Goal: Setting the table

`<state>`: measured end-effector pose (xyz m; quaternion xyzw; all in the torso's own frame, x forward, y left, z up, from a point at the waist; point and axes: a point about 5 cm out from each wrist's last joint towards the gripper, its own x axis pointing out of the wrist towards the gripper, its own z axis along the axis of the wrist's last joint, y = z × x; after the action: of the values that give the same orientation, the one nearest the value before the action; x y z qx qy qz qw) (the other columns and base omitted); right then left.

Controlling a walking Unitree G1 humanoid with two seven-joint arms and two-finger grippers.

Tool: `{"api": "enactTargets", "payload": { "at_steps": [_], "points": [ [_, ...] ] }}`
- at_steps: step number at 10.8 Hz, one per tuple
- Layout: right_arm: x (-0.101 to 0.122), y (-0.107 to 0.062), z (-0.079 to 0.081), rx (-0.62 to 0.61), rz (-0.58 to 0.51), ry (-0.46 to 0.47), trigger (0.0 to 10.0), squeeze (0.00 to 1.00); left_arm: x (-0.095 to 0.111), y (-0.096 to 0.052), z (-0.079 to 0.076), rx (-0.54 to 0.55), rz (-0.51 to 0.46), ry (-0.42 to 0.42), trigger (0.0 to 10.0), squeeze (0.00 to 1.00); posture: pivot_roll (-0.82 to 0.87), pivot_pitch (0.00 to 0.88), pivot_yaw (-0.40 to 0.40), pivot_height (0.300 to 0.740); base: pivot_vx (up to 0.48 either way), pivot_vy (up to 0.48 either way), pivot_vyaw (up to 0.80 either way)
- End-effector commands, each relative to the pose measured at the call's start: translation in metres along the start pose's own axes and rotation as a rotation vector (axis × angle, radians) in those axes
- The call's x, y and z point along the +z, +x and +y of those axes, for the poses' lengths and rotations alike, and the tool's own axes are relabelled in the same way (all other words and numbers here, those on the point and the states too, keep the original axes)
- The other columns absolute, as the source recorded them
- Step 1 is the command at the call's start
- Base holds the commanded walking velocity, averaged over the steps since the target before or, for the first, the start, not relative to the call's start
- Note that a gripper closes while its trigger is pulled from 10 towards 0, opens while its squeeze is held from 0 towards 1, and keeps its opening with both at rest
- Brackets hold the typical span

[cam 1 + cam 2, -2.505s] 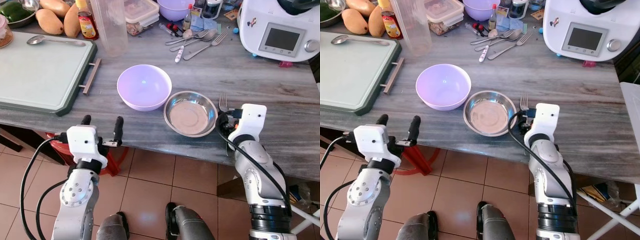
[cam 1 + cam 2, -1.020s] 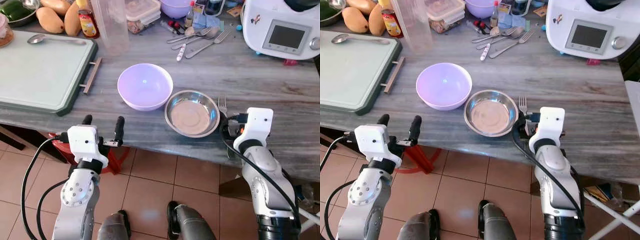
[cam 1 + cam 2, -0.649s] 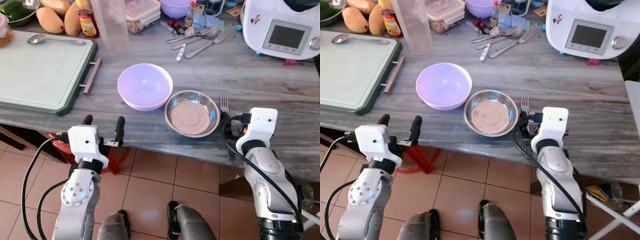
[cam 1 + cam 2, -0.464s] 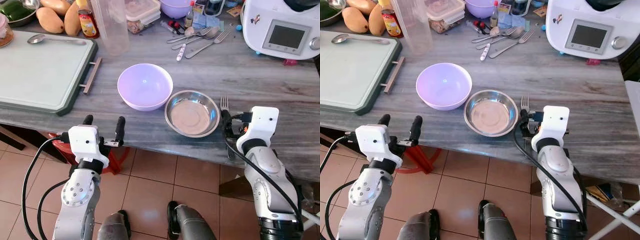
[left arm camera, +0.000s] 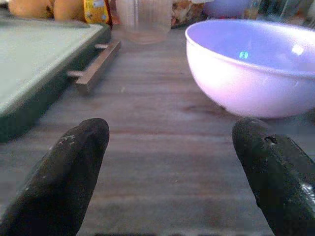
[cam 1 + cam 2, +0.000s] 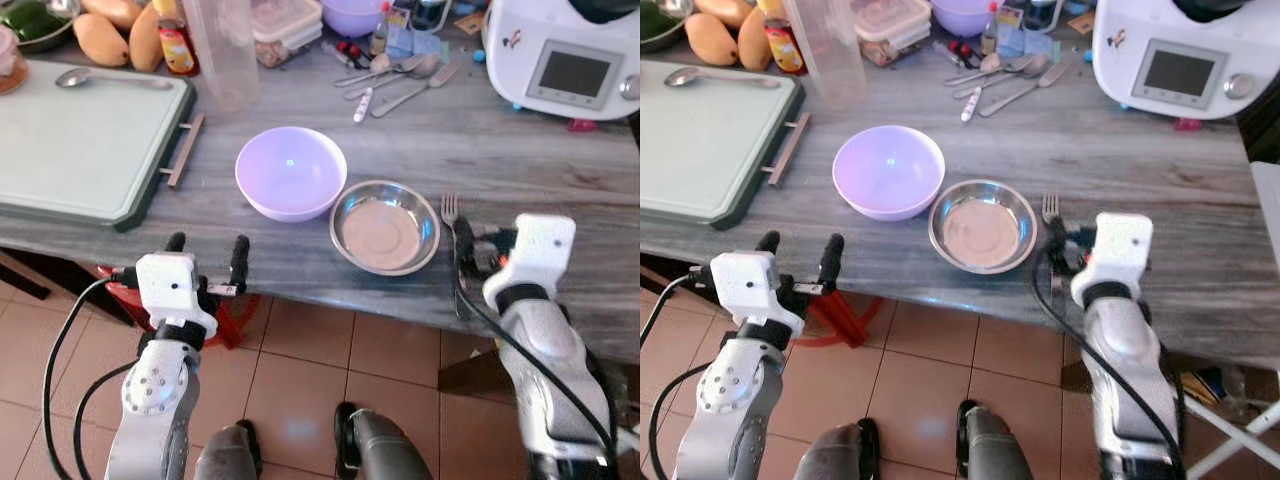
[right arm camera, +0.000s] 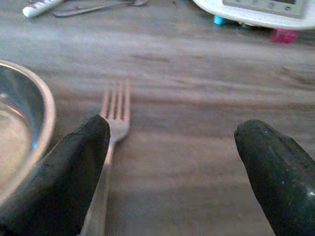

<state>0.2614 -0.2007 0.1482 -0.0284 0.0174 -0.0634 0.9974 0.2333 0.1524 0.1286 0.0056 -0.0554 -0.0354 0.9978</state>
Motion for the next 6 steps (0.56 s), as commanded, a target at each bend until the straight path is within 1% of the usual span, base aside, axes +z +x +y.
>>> {"api": "enactTargets", "payload": {
  "at_steps": [1,2,3,4,5,6],
  "points": [
    [0.009,-0.004,-0.005,-0.011,-0.053,-0.006,10.0,0.00,-0.005,-0.002,0.004,0.046,0.025,0.057,10.0,0.00,-0.05,0.236,-0.031,0.740,0.000,0.000,0.00],
    [0.014,-0.004,-0.002,0.011,-0.095,-0.034,10.0,0.00,-0.009,0.001,0.007,0.105,0.068,0.051,10.0,0.00,-0.05,0.221,-0.031,0.740,0.000,0.000,0.00],
    [0.017,-0.004,0.005,0.034,-0.133,-0.033,10.0,0.00,-0.010,0.006,0.007,0.108,0.058,0.068,10.0,0.00,-0.05,0.206,-0.034,0.740,0.000,0.000,0.00],
    [0.017,-0.004,0.007,0.017,-0.156,-0.042,10.0,0.00,-0.009,0.016,0.005,0.097,0.035,0.066,10.0,0.00,-0.04,0.190,-0.035,0.740,0.000,0.000,0.00],
    [0.014,-0.005,0.011,0.025,-0.159,-0.036,10.0,0.00,-0.006,0.023,0.003,0.093,0.018,0.059,10.0,0.00,-0.05,0.173,-0.027,0.740,0.000,0.000,0.00],
    [0.014,-0.005,0.013,0.032,-0.172,-0.046,10.0,0.00,-0.006,0.024,0.003,0.096,0.018,0.056,10.0,0.00,-0.05,0.170,-0.026,0.740,0.000,0.000,0.00]
  ]
}}
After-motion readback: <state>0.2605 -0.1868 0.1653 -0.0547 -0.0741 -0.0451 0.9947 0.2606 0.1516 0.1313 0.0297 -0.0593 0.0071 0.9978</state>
